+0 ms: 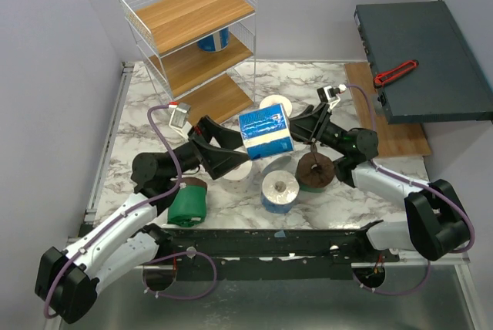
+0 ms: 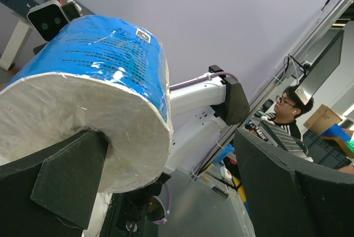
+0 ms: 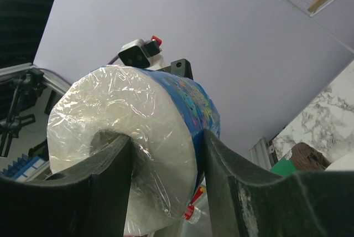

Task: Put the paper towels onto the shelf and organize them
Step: Place the paper towel on the shelf.

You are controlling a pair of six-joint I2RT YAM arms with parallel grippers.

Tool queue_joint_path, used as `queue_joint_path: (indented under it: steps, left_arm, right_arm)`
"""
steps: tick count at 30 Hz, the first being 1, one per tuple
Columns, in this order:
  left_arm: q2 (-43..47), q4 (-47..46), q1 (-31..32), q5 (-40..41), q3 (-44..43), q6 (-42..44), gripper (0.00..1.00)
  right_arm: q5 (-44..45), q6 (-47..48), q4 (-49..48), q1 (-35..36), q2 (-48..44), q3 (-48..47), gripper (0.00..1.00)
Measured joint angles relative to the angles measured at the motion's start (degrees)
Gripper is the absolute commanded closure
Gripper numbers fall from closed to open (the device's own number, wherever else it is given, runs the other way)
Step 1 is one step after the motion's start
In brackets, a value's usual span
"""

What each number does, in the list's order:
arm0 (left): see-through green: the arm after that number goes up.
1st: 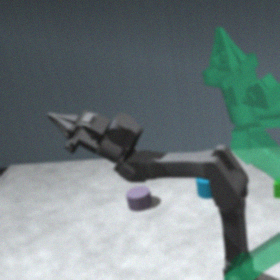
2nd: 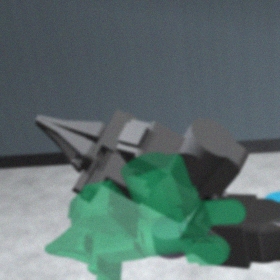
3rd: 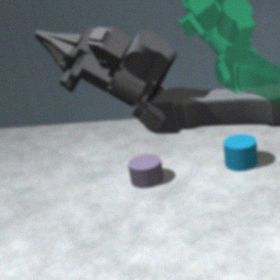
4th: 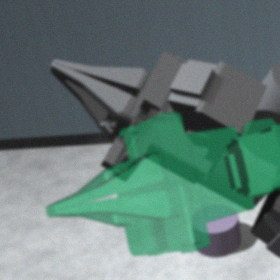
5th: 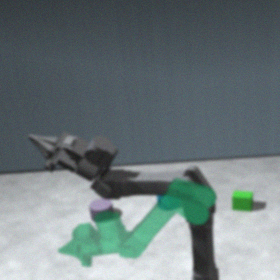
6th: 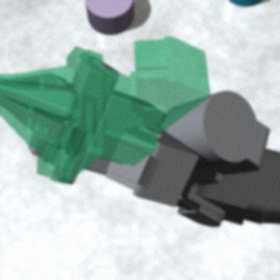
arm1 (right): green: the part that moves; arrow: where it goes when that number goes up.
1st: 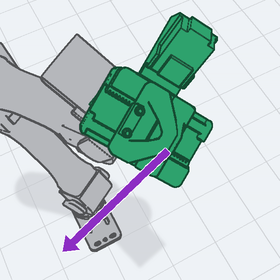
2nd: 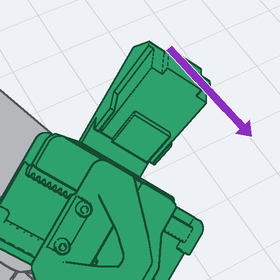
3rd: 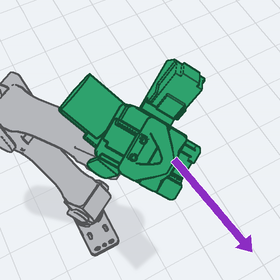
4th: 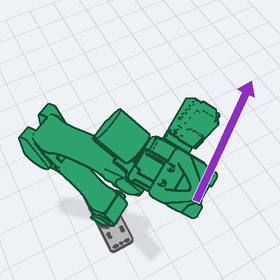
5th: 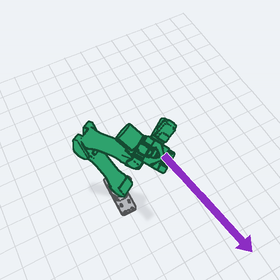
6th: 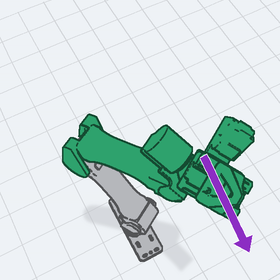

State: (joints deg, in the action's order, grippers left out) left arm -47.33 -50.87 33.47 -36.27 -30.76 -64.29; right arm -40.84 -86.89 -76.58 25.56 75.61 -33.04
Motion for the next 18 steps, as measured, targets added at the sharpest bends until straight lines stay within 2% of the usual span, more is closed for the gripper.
queue_joint_path:
  steps: [6,18]
  left_arm:
    - [-1.6,0.0,1.2,0.6,-0.5,0.5,0.14]
    - [-3.6,0.7,2.0,1.4,-0.7,1.1,0.53]
  right_arm:
    - [-0.4,0.9,1.3,0.3,-0.1,0.0,0.50]
    - [-0.6,4.4,6.4,0.4,-3.3,0.0,0.47]
